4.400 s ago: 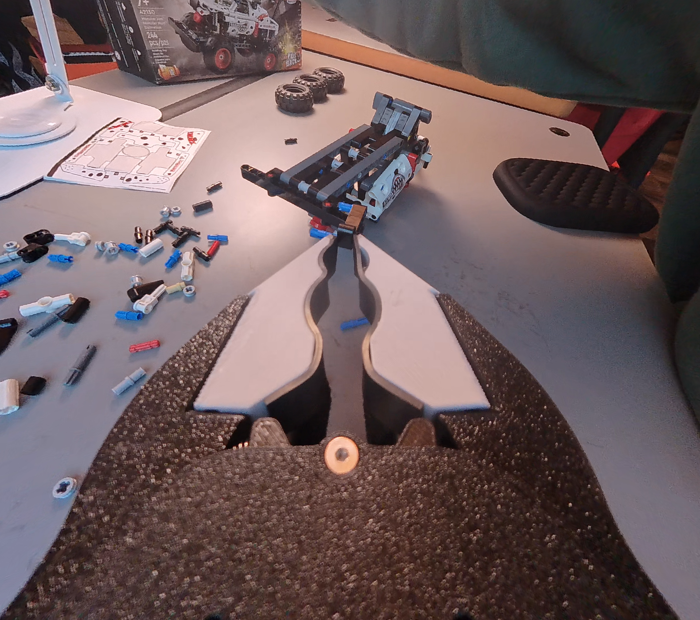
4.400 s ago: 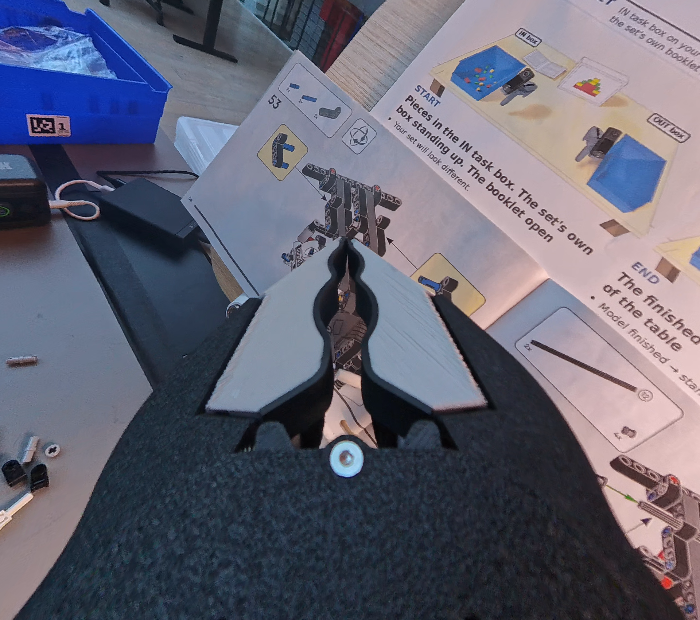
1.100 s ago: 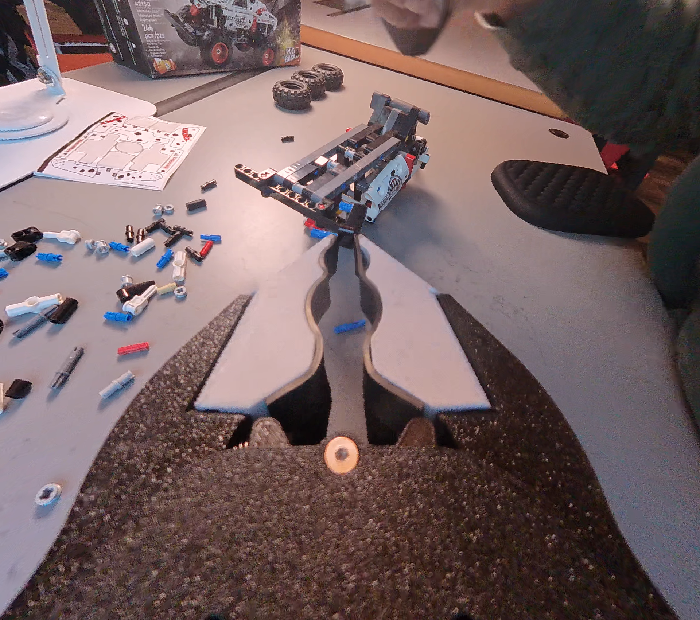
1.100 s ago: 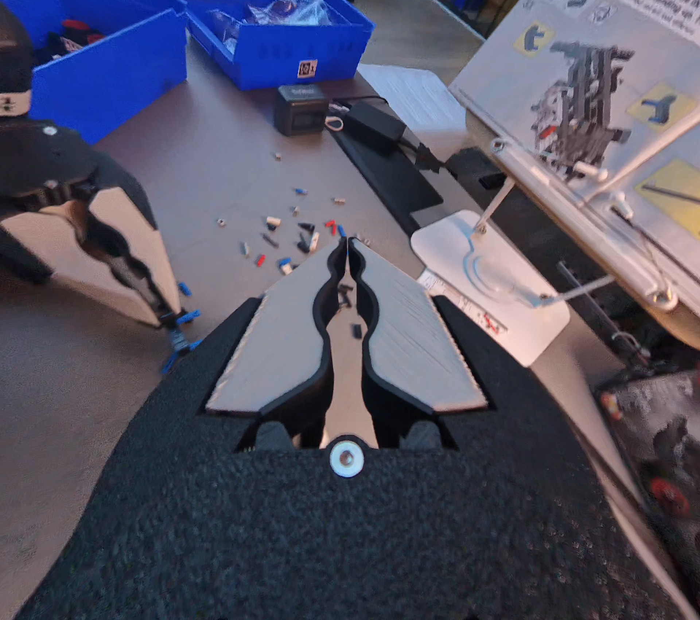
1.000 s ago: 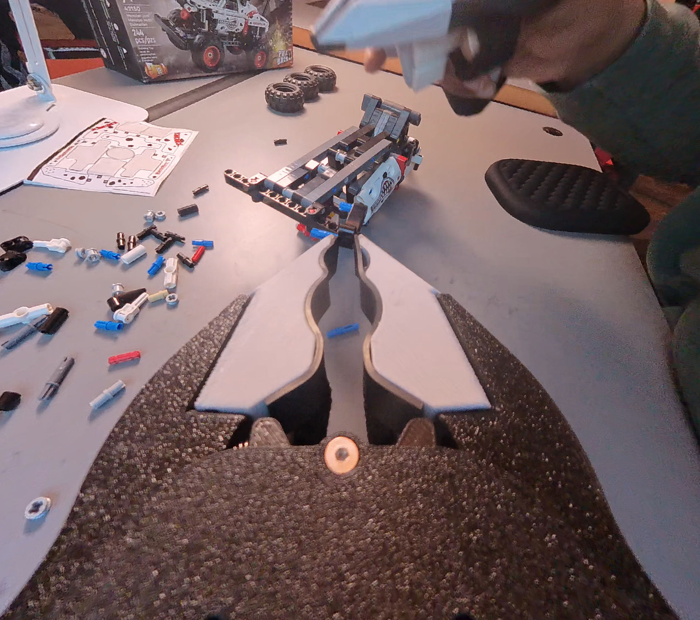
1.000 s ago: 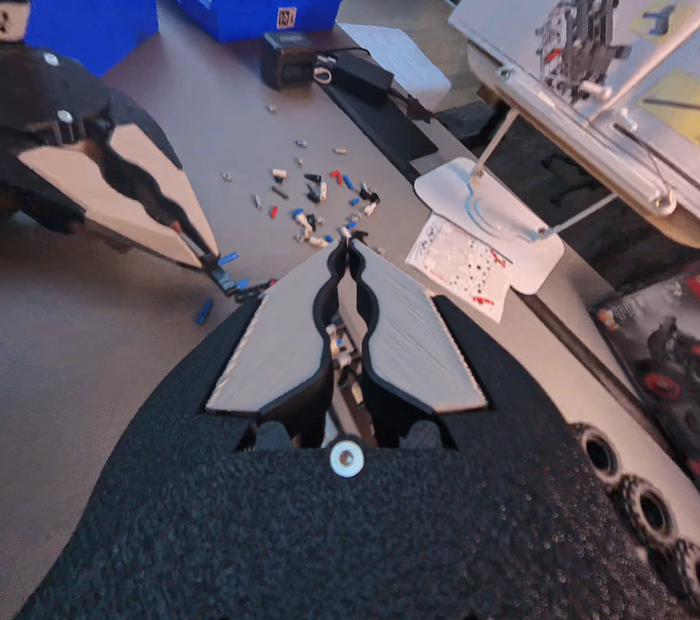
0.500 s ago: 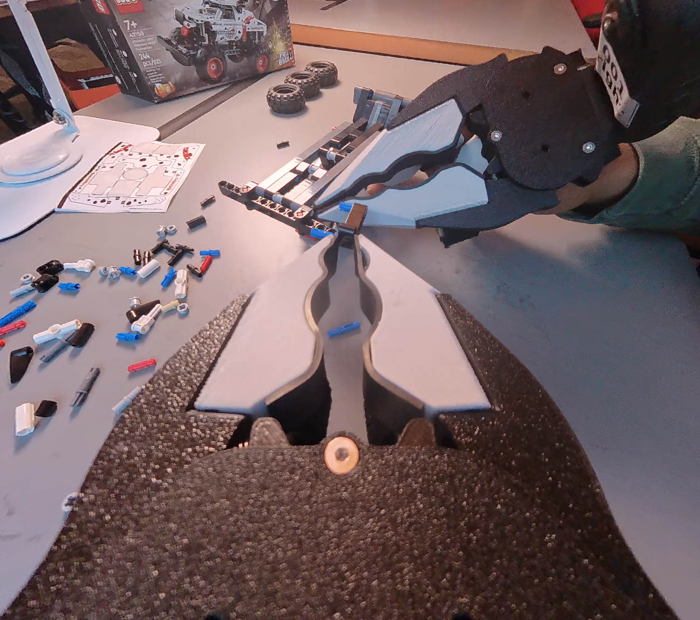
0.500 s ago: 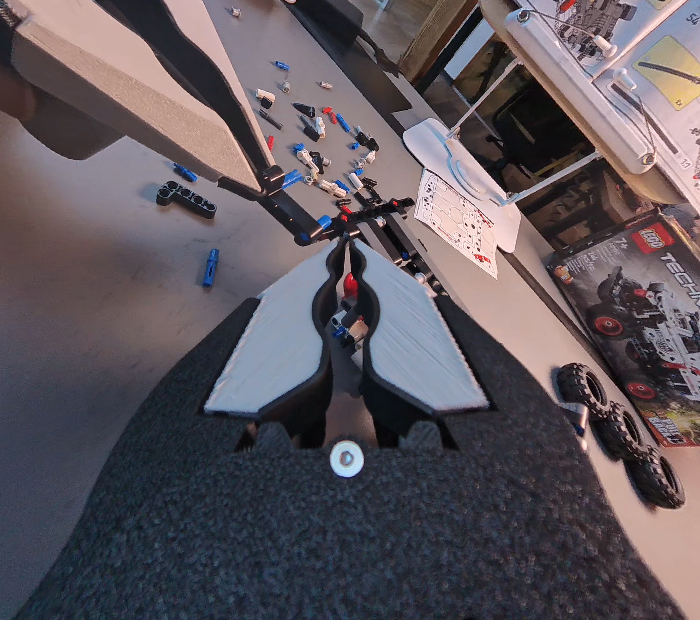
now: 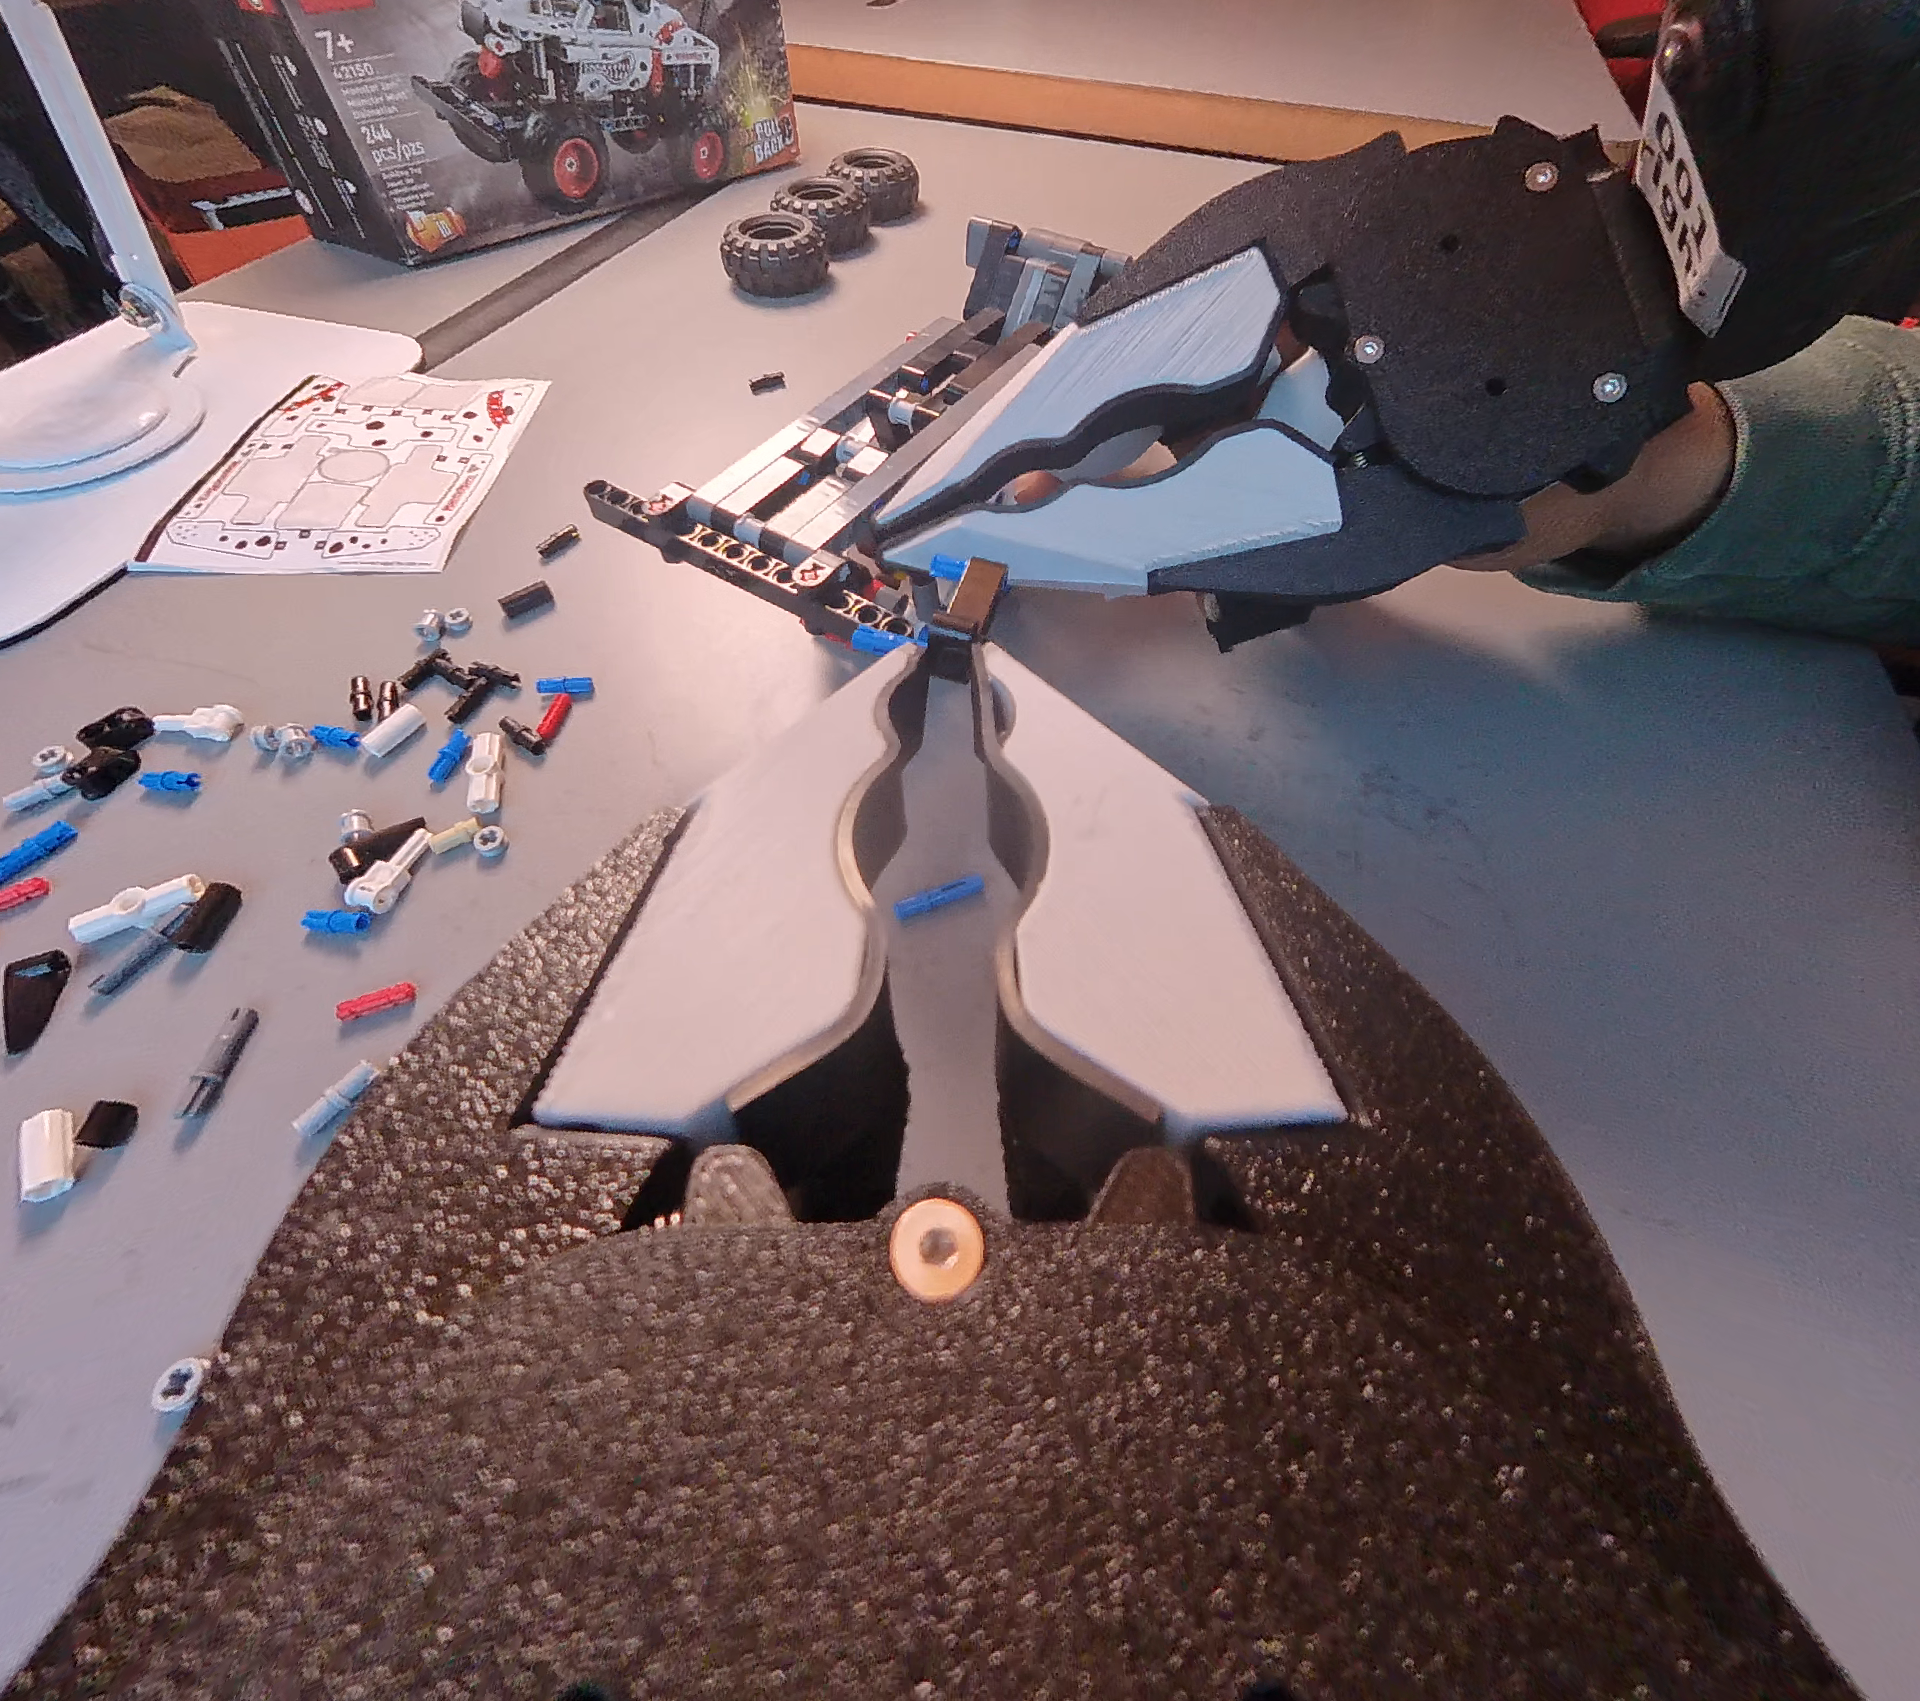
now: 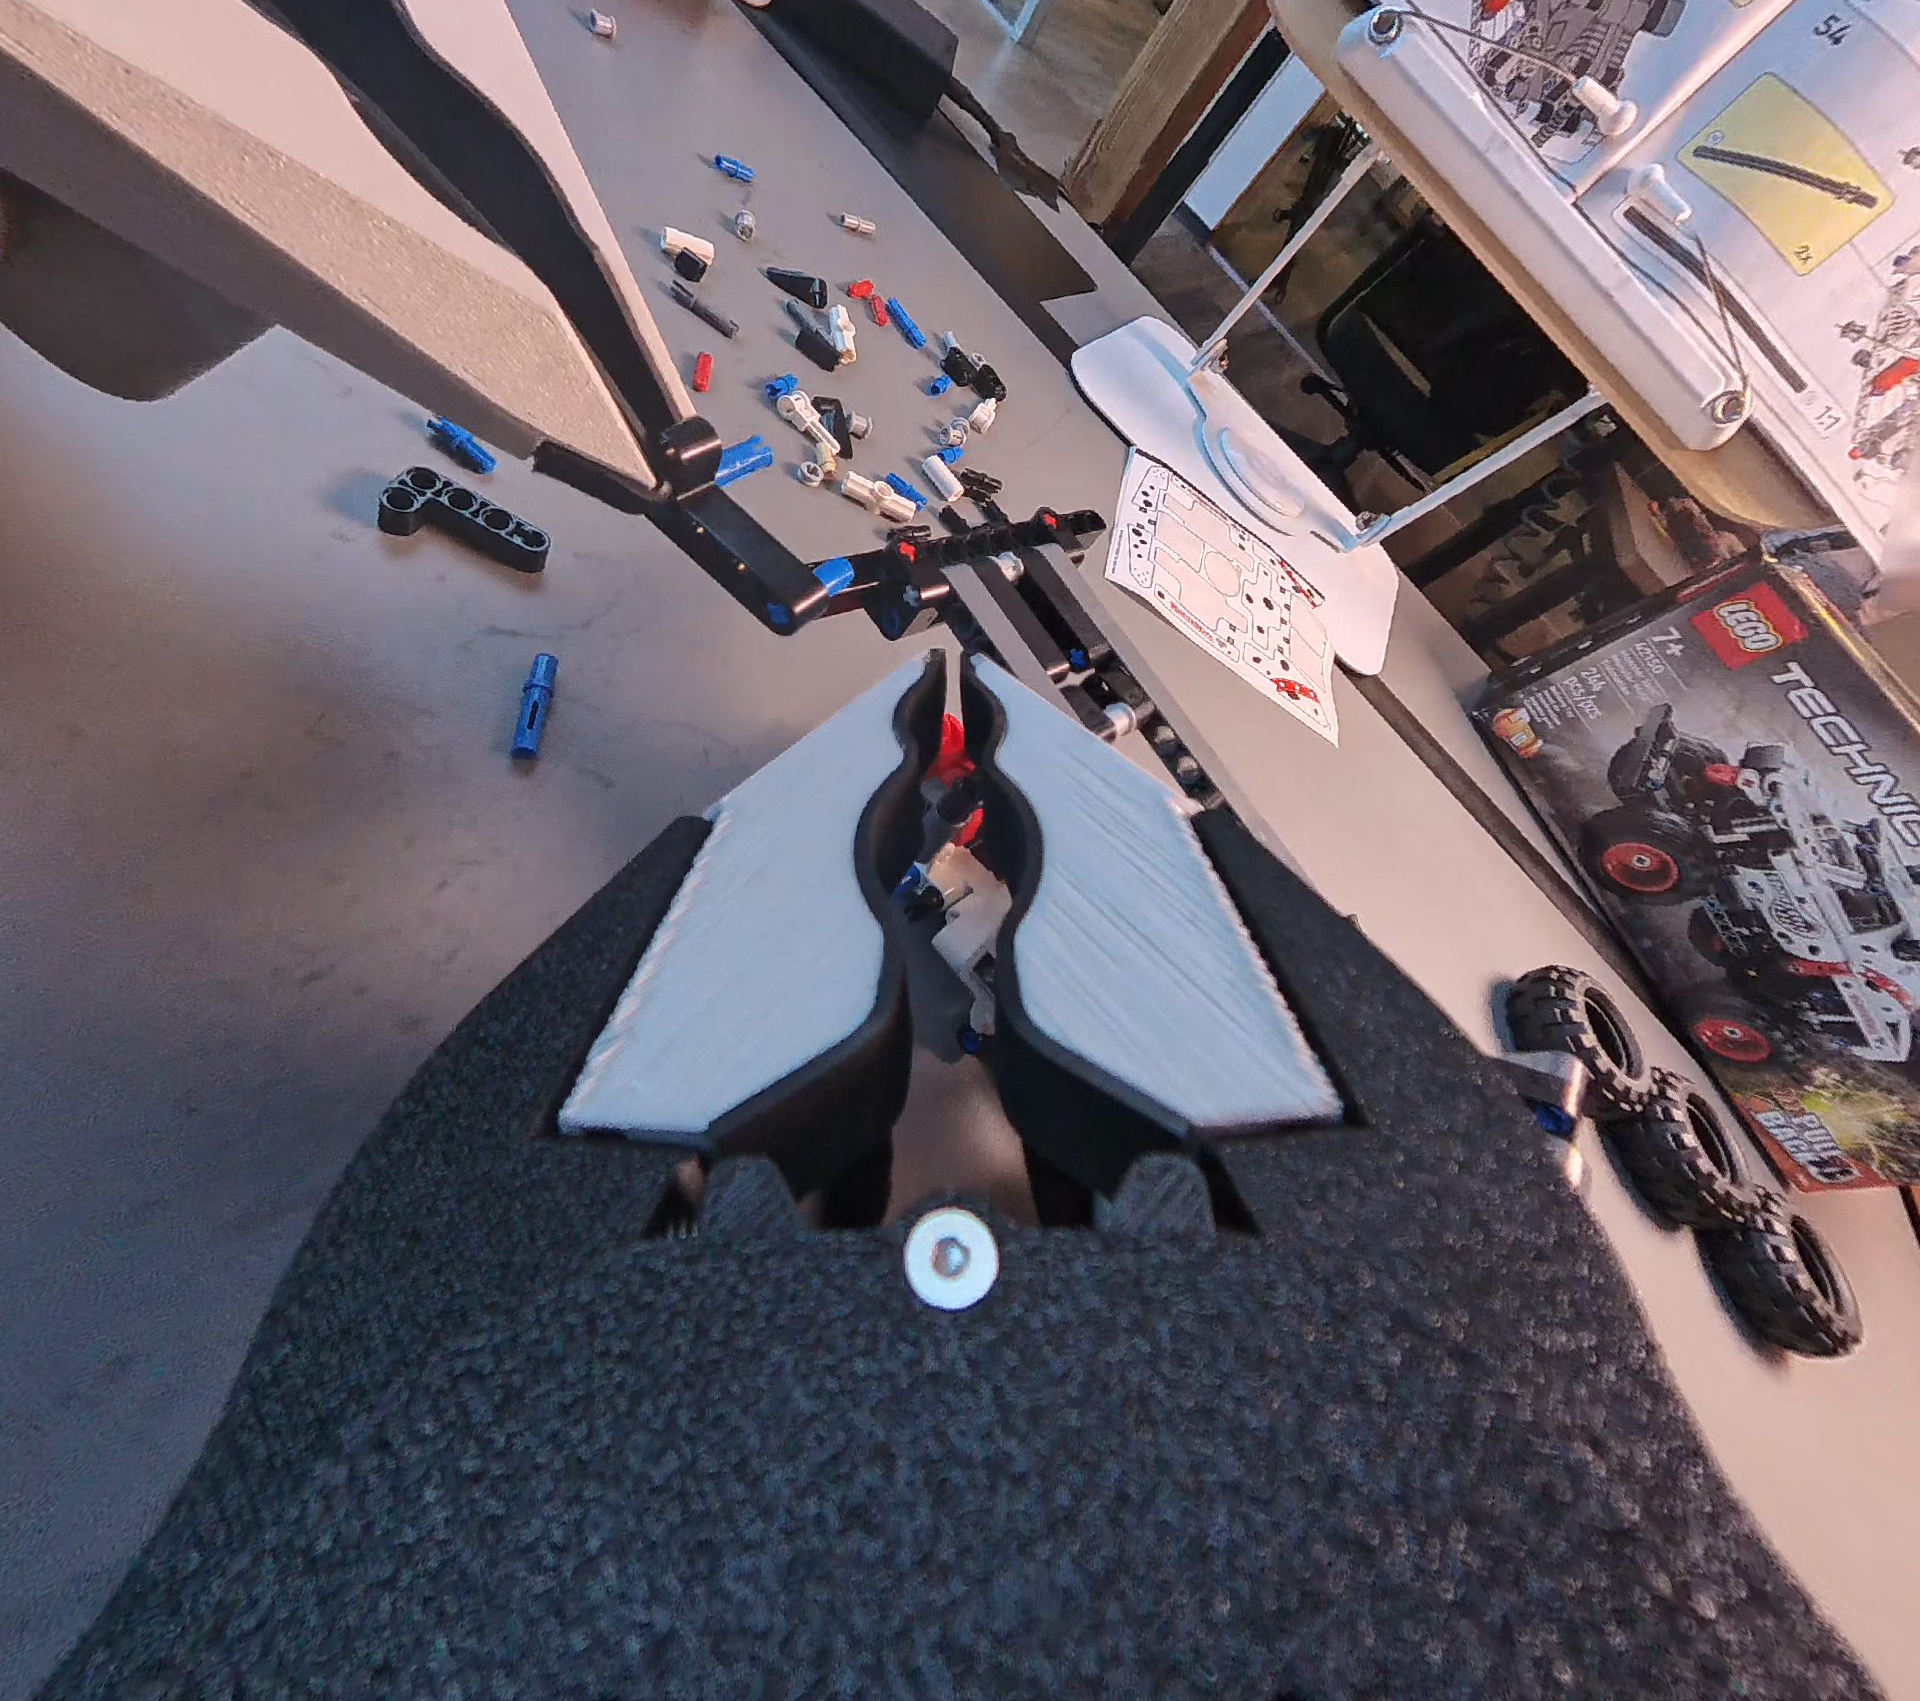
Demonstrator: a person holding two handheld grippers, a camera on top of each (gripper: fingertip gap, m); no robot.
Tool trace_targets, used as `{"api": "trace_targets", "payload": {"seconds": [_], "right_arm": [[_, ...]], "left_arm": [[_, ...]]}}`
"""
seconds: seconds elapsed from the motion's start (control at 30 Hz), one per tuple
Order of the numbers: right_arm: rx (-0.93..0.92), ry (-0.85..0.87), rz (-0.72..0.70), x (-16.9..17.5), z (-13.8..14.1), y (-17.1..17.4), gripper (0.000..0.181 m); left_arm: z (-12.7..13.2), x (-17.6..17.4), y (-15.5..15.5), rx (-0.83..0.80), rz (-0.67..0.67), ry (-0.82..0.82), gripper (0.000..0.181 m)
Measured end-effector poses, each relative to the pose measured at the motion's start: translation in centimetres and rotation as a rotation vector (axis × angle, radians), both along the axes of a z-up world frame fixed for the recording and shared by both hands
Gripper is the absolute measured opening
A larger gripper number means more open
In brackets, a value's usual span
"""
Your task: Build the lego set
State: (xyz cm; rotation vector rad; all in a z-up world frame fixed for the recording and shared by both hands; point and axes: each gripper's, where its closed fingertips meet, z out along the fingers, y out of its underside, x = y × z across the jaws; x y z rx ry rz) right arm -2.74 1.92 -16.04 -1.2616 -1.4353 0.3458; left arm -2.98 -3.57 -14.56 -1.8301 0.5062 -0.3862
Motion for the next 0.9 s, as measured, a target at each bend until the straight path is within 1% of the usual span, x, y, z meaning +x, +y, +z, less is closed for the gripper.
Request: {"api": "trace_targets", "payload": {"seconds": [0.67,0.77,0.83,0.87,0.9], "right_arm": [[0.011,0.005,-0.032,1.3,-0.1,0.7,0.004],[0.002,0.028,-0.022,1.8,1.0,0.8,0.008],[0.015,0.021,-0.016,2.6,2.0,1.4,0.015],[0.023,0.008,-0.005,3.0,2.6,1.8,0.017],[0.011,-0.021,0.041,3.3,2.8,1.7,0.017]], "left_arm": [[-0.3,0.2,0.0,-0.008,-0.008,-0.002,0.008],[-0.3,0.2,0.0,-0.01,-0.008,-0.004,0.007],[-0.1,0.4,0.0,-0.006,-0.015,-0.017,0.007],[0.1,0.6,-0.1,0.0,-0.025,-0.036,0.007],[0.4,0.9,-0.1,0.007,-0.039,-0.059,0.007]]}}
